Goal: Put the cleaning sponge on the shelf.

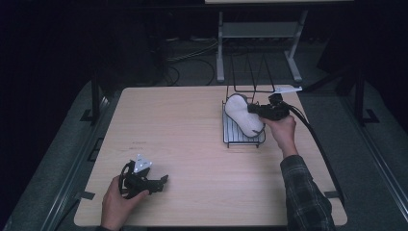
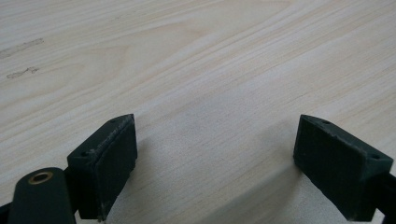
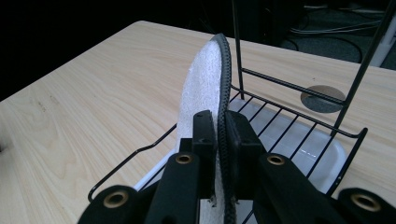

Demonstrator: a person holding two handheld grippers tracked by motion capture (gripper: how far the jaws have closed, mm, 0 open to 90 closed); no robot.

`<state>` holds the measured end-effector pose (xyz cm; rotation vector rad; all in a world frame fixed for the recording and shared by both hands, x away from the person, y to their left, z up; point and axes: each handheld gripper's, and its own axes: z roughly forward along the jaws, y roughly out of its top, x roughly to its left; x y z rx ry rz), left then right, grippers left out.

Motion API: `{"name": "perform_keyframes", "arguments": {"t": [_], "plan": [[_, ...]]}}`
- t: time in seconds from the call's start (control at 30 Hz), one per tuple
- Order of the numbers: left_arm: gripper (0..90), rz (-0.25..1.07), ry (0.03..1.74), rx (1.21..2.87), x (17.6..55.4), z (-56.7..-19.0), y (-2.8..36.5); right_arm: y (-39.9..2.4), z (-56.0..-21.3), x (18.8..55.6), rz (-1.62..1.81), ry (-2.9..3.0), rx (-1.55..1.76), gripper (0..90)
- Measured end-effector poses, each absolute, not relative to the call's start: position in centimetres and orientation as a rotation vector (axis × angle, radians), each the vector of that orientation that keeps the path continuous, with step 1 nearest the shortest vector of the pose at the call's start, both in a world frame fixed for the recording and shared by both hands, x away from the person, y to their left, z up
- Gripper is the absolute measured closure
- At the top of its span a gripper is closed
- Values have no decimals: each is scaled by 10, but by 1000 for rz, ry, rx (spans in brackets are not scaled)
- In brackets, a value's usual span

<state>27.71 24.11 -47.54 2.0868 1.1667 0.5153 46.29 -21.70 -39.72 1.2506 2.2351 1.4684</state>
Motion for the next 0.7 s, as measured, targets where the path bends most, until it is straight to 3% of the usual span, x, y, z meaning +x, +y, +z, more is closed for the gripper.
{"name": "perform_keyframes", "arguments": {"t": [0.4, 0.7], "plan": [[127, 515, 1167, 2087, 277, -475, 241, -217, -403, 470, 1426, 2233, 1268, 802], [127, 515, 1166, 2087, 277, -475, 241, -216, -409, 473, 1324, 2238, 1262, 692]]}}
